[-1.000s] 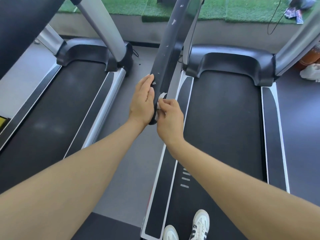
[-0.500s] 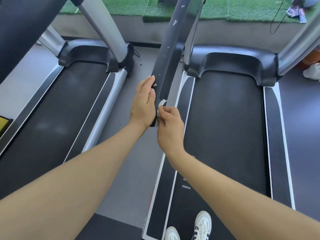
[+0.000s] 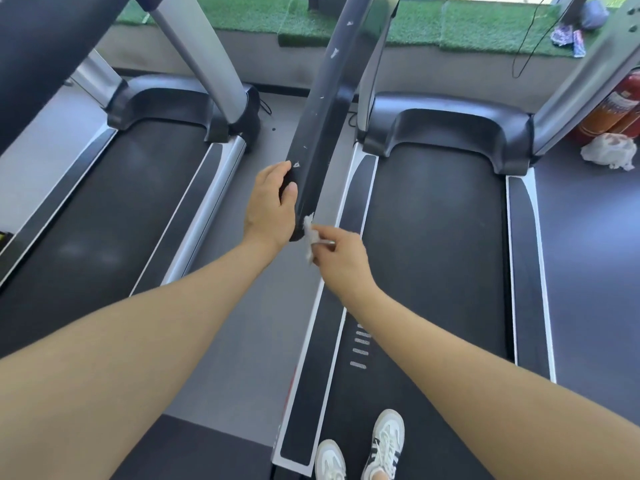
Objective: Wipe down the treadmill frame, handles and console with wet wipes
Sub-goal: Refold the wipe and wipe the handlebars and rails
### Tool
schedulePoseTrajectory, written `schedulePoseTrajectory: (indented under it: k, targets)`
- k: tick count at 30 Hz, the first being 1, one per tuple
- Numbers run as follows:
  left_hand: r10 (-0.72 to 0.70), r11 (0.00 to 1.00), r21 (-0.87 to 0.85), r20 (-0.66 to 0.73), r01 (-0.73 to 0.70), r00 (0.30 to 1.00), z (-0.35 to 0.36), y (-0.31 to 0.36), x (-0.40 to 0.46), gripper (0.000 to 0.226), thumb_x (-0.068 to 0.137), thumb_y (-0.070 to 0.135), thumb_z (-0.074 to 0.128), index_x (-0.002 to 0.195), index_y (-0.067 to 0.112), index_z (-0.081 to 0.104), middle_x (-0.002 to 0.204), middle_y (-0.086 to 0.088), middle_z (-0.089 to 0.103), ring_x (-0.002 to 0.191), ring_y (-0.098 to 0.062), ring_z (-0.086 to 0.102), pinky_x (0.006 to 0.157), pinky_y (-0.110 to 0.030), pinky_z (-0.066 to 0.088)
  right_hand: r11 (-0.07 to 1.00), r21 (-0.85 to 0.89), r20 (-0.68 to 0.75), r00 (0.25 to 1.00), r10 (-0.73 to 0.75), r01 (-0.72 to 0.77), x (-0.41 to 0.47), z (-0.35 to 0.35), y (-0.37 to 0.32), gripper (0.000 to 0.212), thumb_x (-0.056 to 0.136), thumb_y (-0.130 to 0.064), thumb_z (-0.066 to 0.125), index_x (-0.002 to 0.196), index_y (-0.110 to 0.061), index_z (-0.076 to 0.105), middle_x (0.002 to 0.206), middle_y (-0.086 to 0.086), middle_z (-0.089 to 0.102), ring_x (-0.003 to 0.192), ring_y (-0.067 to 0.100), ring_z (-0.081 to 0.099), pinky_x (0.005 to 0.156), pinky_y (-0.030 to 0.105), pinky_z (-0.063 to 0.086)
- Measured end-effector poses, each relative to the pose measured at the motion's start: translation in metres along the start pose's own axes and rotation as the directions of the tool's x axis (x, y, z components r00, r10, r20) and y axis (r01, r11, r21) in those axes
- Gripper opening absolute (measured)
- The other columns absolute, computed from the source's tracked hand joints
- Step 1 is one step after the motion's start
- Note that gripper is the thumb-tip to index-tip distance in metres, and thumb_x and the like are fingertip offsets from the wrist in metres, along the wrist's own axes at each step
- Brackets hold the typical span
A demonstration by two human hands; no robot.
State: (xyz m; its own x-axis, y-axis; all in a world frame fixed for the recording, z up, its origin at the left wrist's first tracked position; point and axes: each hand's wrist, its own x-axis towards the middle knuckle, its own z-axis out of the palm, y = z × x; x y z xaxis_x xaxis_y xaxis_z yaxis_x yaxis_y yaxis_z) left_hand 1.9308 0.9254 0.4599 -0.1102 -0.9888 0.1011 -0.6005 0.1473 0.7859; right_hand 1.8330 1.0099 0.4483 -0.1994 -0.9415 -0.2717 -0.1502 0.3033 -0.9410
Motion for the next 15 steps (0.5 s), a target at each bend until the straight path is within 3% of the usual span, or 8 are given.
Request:
schedulePoseTrajectory:
  k: [6,11,13,15]
  targets:
    - [-0.051,0.998,-0.035,-0.092,0.048,0.994,-0.014,0.021,-0.028,0.024,0.093,0.014,0.053,0.117,0.015,0.055,0.118,0.001,0.052,0.103,-0.008,0.052,0.089,-0.027,0.045,0.953,0.246,-0.043,0.981,0.191,-0.174,0.012,-0.023,-0.028,0.029,0.086,0.009,0.044,0.101,-0.013,0.057,0.098,0.006,0.062,0.088,0.020,0.061,0.083,0.033,0.056]
    - [-0.144,0.966,-0.195,0.136,0.169,0.980,-0.028,0.044,-0.035,0.026,0.094,0.023,0.056,0.120,0.016,0.054,0.107,0.003,0.062,0.087,-0.006,0.059,0.078,-0.020,0.049,0.804,0.532,0.163,0.964,0.212,-0.267,0.008,-0.039,-0.053,0.028,0.084,0.013,0.043,0.097,-0.004,0.061,0.085,0.009,0.065,0.080,0.023,0.061,0.075,0.031,0.055]
    - [-0.147,0.931,-0.303,0.200,0.204,0.969,-0.031,0.053,-0.037,0.021,0.093,0.018,0.058,0.114,0.017,0.055,0.099,0.004,0.064,0.079,-0.001,0.062,0.070,-0.020,0.052,0.790,0.541,0.218,0.956,0.198,-0.287,0.009,-0.043,-0.059,0.029,0.082,0.012,0.045,0.100,-0.003,0.061,0.087,0.011,0.065,0.080,0.023,0.061,0.067,0.028,0.053]
    - [-0.169,0.916,-0.339,0.165,0.216,0.972,-0.030,0.056,-0.036,0.020,0.090,0.011,0.063,0.107,0.018,0.056,0.091,0.006,0.065,0.071,0.003,0.061,0.065,-0.017,0.051,0.800,0.521,0.221,0.952,0.212,-0.299,0.012,-0.046,-0.061,0.029,0.082,0.012,0.043,0.099,-0.004,0.061,0.093,0.013,0.063,0.083,0.024,0.061,0.063,0.027,0.053]
